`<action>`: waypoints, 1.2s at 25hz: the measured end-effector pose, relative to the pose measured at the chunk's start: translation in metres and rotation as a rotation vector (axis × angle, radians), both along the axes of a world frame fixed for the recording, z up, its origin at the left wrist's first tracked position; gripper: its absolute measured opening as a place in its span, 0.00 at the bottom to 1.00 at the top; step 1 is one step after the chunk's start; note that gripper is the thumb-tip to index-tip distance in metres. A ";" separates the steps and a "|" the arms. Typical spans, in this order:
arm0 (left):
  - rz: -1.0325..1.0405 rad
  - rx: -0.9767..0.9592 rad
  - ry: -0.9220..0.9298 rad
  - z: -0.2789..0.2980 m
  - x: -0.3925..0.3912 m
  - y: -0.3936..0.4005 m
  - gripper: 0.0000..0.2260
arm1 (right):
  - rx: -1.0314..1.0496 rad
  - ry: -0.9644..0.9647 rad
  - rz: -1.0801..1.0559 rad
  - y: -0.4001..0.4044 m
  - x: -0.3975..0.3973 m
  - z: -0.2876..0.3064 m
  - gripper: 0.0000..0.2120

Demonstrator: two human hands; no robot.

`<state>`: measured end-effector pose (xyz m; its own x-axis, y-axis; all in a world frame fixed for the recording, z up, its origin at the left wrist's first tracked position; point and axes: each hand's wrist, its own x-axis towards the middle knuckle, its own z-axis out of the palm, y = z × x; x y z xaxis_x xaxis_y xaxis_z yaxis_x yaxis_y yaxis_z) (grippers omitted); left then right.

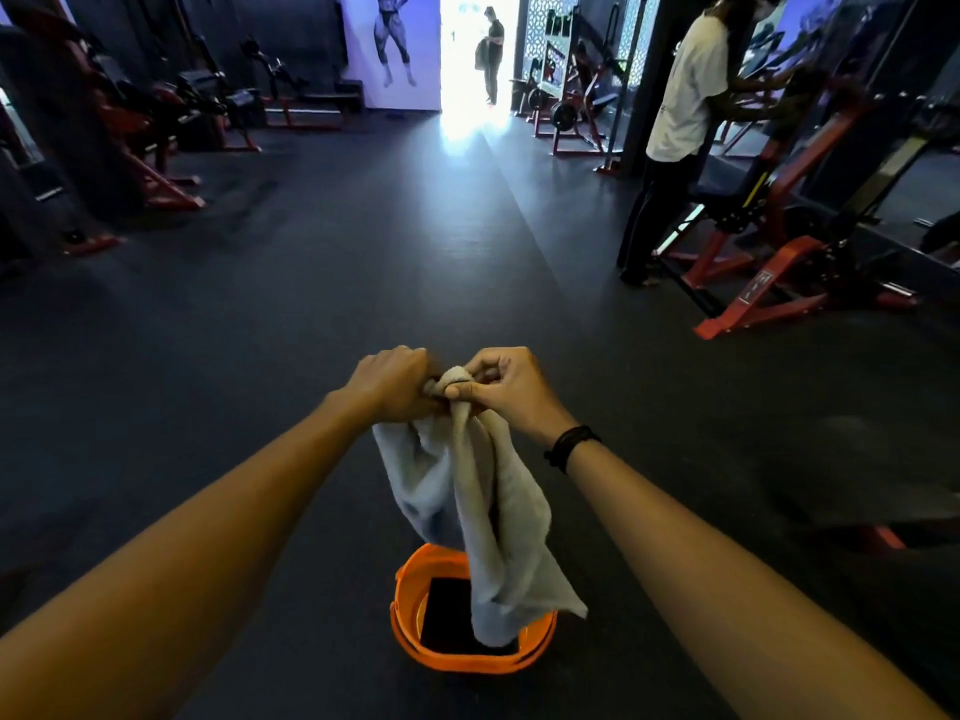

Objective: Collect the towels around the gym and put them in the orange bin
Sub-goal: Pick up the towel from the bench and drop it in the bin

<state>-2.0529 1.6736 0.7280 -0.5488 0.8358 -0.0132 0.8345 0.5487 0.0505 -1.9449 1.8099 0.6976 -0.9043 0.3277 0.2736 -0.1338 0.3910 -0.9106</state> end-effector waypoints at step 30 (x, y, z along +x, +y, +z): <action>0.682 1.040 -1.112 0.000 -0.060 -0.049 0.11 | -0.953 -0.031 -0.362 0.037 -0.017 -0.018 0.17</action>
